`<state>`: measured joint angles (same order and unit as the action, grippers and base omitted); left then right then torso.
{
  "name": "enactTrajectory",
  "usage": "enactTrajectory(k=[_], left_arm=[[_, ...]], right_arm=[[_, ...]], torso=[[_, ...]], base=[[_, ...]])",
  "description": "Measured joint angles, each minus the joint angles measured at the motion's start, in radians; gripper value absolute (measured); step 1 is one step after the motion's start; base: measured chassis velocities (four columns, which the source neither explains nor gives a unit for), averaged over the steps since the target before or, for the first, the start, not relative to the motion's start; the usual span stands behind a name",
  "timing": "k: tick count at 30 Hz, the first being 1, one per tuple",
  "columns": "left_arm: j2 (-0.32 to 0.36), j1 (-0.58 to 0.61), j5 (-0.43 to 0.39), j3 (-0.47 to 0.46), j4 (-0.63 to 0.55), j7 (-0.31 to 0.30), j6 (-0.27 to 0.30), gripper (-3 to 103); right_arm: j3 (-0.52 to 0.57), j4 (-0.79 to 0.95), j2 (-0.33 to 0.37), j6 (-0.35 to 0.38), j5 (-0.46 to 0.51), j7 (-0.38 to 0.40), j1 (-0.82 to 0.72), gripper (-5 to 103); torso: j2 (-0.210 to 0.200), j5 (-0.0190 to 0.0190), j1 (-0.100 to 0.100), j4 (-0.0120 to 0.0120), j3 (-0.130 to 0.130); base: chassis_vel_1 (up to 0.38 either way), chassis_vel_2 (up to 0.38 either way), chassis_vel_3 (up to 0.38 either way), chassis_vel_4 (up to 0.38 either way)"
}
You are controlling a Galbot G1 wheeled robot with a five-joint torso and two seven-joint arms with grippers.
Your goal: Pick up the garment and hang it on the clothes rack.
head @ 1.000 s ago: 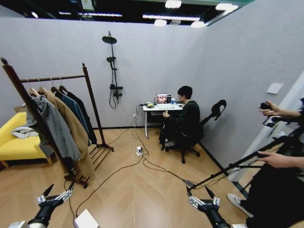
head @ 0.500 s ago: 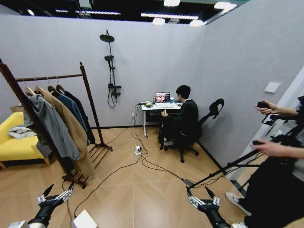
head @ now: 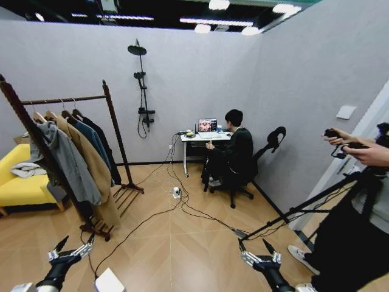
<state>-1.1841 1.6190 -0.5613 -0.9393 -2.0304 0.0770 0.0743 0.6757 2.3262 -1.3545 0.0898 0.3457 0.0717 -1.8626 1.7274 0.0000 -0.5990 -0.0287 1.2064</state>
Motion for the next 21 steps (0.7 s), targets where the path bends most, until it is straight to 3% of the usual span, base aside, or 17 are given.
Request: enactTrajectory(k=[4, 17, 21], left_arm=[[-0.007, 0.002, 0.010, 0.007, -0.005, -0.004, 0.005, 100], [-0.293, 0.089, 0.406, 0.301, -0.242, -0.134, 0.248, 100], [-0.331, 0.101, 0.459, 0.341, -0.273, -0.151, 0.281, 100]], right_arm=[[0.000, 0.000, 0.000, 0.000, 0.000, 0.000, 0.000, 100], [0.000, 0.000, 0.000, 0.000, 0.000, 0.000, 0.000, 100], [0.000, 0.000, 0.000, 0.000, 0.000, 0.000, 0.000, 100]], torso=[[0.000, 0.0001, 0.000, 0.0000, 0.000], [0.000, 0.0004, 0.000, 0.0000, 0.000], [0.000, 0.0003, 0.000, 0.0000, 0.000]], base=[[0.000, 0.000, 0.000, 0.000], [0.000, 0.000, 0.000, 0.000], [0.000, 0.000, 0.000, 0.000]])
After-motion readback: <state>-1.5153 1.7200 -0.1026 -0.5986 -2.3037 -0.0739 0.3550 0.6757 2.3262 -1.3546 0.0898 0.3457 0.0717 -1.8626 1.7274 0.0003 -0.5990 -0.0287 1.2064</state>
